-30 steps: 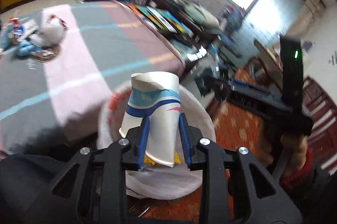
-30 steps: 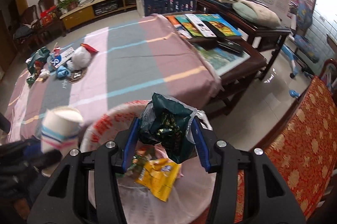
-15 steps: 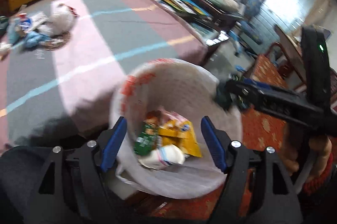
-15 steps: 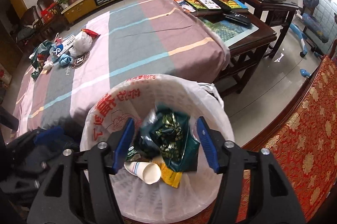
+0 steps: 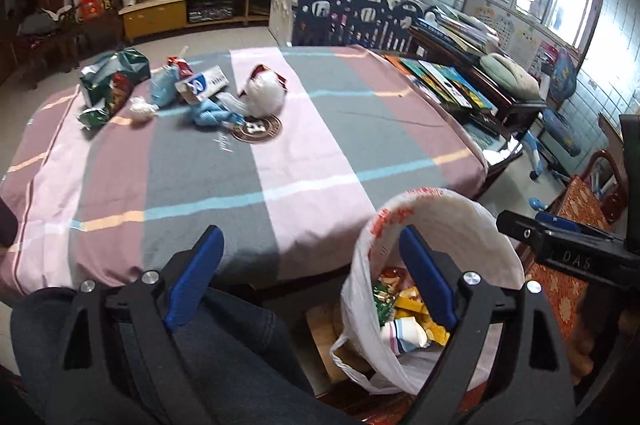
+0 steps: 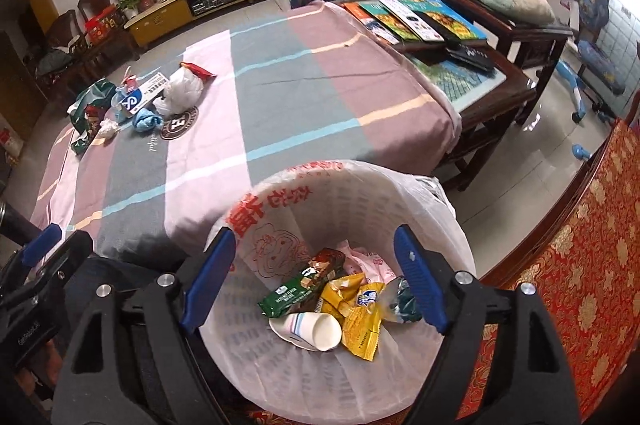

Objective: Collect trash

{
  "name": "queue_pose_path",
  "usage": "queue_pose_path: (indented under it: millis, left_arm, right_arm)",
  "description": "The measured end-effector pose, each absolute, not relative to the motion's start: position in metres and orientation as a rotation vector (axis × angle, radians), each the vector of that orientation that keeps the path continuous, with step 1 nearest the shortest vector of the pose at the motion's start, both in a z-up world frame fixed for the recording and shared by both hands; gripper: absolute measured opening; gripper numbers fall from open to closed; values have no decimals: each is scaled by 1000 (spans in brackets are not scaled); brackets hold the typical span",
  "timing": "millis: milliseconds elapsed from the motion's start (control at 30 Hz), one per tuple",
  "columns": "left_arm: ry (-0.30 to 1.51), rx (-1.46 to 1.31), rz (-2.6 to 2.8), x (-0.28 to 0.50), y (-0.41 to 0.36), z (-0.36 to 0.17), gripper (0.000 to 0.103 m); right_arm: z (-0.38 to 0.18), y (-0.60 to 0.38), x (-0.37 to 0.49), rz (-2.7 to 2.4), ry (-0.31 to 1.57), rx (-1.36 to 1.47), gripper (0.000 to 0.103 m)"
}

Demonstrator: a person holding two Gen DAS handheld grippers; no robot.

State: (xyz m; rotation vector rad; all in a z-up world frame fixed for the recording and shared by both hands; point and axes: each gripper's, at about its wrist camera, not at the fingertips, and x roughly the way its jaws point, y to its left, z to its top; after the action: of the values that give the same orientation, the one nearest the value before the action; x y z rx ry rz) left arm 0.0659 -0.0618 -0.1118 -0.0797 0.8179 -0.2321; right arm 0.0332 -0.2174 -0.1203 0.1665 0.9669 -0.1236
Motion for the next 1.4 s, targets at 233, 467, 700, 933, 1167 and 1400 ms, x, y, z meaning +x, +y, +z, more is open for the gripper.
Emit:
queue_pose_path:
  millis: [233,467,700,933,1167,1400]
  left_arm:
    - [762,-175,-189,66,-20,-89,91]
    - [735,-253,-118,68,18,-76,93]
    - [753,-274,-96,72,27,-79,93]
    - [769,-261,-101,72,21,-84,93]
    - [781,-261,-99,73,22,-88,93]
    - [785,-264,-94,74,23,-90,93]
  right_arm:
    - [-99,-173,36,-89,934,74,83]
    - [-95,-145,39,-53,937,54,83]
    - [-105,-136,39,-36,960,51,83]
    - [-113,-151,39,-56,988,121,83]
    - [-116,-149,39,-47,995,114,83]
    - [-119,-146,40,-40,1004,109,83]
